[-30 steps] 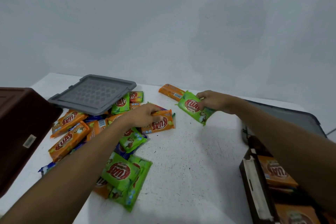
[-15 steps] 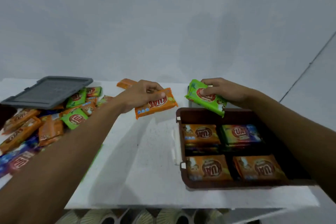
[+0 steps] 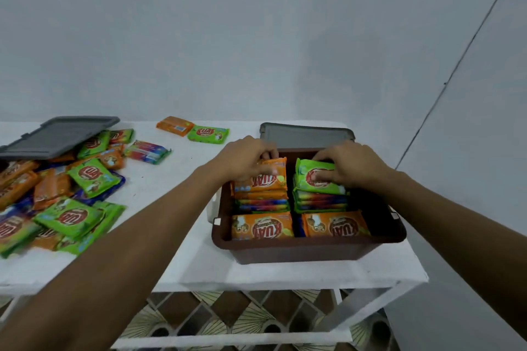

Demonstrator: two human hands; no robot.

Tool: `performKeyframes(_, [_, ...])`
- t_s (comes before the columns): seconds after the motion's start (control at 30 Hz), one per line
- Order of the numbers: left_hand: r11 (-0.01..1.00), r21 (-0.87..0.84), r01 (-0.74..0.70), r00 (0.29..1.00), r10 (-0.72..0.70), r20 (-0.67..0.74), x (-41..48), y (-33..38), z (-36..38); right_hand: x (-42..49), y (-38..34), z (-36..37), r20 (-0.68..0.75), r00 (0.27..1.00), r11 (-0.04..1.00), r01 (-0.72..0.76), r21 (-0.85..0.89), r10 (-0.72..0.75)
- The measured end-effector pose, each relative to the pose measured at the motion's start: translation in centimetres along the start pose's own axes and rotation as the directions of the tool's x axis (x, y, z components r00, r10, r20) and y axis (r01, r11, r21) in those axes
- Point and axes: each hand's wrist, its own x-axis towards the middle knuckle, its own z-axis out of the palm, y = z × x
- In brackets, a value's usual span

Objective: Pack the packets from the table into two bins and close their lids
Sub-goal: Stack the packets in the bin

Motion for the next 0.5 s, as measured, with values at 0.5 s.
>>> performKeyframes(0.5, [0.951, 0.286, -0.122, 0.989, 0.14, -0.045, -1.3, -0.1, 1.4, -0.1, 1.6, 1.6, 0.004, 0.992, 0.959, 0.117, 0.258, -0.122])
